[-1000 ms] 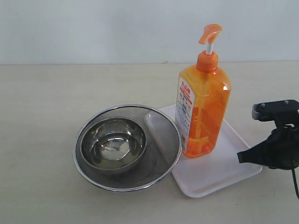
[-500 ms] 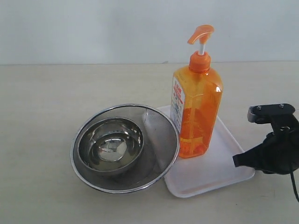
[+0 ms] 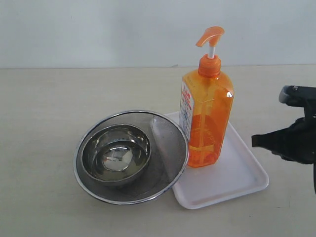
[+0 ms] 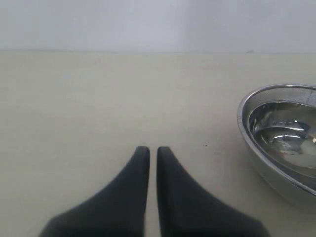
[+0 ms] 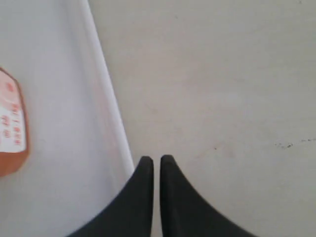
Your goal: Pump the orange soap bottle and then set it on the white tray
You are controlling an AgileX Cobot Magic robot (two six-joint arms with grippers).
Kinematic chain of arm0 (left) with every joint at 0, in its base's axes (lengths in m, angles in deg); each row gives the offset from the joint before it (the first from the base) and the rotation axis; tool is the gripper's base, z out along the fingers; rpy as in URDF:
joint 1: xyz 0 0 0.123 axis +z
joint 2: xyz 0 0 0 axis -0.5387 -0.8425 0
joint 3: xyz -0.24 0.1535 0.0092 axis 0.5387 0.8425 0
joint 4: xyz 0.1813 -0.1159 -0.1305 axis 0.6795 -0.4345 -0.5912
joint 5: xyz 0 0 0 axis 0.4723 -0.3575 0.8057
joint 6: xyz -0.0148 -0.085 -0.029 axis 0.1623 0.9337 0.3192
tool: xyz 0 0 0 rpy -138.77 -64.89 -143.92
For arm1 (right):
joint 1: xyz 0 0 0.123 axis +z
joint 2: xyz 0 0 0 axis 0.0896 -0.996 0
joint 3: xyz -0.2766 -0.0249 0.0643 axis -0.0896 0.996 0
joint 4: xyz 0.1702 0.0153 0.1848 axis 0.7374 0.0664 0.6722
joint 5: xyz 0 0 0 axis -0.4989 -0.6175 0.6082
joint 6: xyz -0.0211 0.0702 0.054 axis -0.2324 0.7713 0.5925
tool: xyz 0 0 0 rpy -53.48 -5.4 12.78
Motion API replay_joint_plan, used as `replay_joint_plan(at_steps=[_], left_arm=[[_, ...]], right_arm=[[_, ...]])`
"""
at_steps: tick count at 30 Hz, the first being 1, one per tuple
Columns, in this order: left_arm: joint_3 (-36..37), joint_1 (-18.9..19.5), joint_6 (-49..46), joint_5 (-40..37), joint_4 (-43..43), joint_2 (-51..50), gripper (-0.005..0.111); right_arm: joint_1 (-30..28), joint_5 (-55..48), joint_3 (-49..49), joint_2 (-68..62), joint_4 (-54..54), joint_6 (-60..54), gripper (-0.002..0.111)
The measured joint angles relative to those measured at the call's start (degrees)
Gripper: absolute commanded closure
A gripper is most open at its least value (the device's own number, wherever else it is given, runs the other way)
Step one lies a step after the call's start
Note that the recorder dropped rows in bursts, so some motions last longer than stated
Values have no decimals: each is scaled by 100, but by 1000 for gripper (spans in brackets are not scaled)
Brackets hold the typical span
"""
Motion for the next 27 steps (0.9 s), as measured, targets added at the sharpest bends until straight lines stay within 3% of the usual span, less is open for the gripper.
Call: replay_joint_plan(at_steps=[4,10,14,27], left_arm=[[0,0,0,0,0,0,102],[0,0,0,0,0,0,102],[0,0,0,0,0,0,102],[0,0,0,0,0,0,102]], right_arm=[[172,-613,0,656,22,11,108],[1371,-861,0,830,22,120,108],[2045,-222,166,566,22,298,108],[3028,1133,296,-249,22,919,108]])
